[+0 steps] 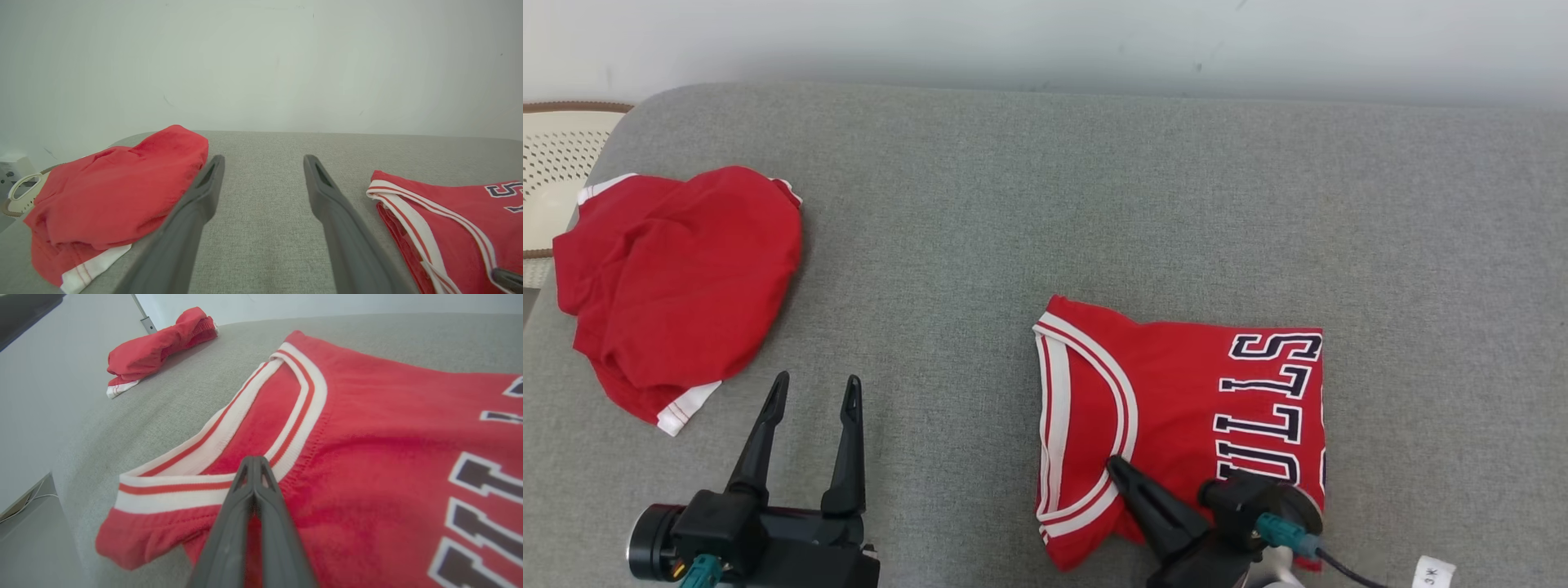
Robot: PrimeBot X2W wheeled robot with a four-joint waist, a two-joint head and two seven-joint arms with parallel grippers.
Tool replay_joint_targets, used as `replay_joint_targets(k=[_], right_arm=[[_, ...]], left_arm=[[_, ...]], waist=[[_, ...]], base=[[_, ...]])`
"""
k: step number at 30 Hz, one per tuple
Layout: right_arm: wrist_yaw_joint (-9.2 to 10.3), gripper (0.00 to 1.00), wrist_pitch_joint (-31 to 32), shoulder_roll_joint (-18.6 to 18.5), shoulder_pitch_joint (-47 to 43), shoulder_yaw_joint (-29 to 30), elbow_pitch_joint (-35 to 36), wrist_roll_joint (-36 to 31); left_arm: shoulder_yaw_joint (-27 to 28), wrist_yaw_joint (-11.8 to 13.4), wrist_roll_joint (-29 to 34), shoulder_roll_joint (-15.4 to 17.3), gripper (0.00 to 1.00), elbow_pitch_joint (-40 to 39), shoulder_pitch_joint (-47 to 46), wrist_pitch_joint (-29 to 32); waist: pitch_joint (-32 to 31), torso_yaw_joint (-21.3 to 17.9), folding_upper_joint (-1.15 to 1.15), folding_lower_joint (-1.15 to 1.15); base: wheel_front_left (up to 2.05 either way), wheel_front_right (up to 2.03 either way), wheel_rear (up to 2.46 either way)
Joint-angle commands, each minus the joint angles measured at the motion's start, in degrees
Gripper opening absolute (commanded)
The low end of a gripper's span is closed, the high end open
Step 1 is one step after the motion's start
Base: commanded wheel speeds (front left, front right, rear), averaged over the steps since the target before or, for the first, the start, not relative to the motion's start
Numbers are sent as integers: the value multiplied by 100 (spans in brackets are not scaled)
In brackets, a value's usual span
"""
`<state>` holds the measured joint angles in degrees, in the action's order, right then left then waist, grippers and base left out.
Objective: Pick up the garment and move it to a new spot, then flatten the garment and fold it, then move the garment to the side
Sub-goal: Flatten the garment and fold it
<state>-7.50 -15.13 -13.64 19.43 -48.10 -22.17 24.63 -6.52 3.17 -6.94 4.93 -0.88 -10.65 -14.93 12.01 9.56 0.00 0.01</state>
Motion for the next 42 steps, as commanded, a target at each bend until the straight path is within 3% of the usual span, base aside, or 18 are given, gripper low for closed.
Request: replay_joint_targets(k=[1,6,11,21,30,31,32,33,34,35,42], right_arm=[[2,0,-8,26,-2,-87,-64,79],[2,0,-10,39,33,-442,-58,335],[2,0,-10,43,55,-349,211,534],[2,0,-9,-110,-471,1534,1697,48],[2,0,13,-238,-947,2914,2258,-489],[2,5,77,-226,-1008,3079,2266,-553],[2,44,130,-222,-1069,3201,2318,-634],[2,74,161,-206,-1101,3335,2376,-690],[2,93,231,-216,-1158,3443,2412,-752],[2,100,265,-204,-1219,3543,2464,-791],[2,100,622,-235,-1727,3877,2799,-999]], left_arm=[[-12,3,41,-1,100,11,-44,-20],[3,2,51,12,100,10,-27,-20],[30,0,47,33,100,27,10,-21],[100,64,69,101,100,-29,104,-21],[129,107,104,146,100,-72,134,-21],[126,96,112,158,100,-81,138,-21],[121,85,112,166,100,-89,147,-21],[117,80,124,183,100,-93,157,-21],[116,82,134,191,100,-88,173,-21],[110,77,137,197,100,-95,186,-21],[151,58,153,269,100,-105,264,-21]], waist=[[-12,1,0,-1],[-45,-30,0,-1],[-89,-79,0,-1],[-268,-302,0,-1],[-475,-468,0,-1],[-505,-486,0,-1],[-522,-497,0,-1],[-542,-513,0,-1],[-561,-525,0,-1],[-581,-537,0,-1],[-719,-601,0,-1]], base=[[0,0,0],[0,0,0],[0,0,0],[0,0,0],[0,0,0],[0,0,0],[0,0,0],[0,0,0],[0,0,0],[0,0,0],[0,0,0]])
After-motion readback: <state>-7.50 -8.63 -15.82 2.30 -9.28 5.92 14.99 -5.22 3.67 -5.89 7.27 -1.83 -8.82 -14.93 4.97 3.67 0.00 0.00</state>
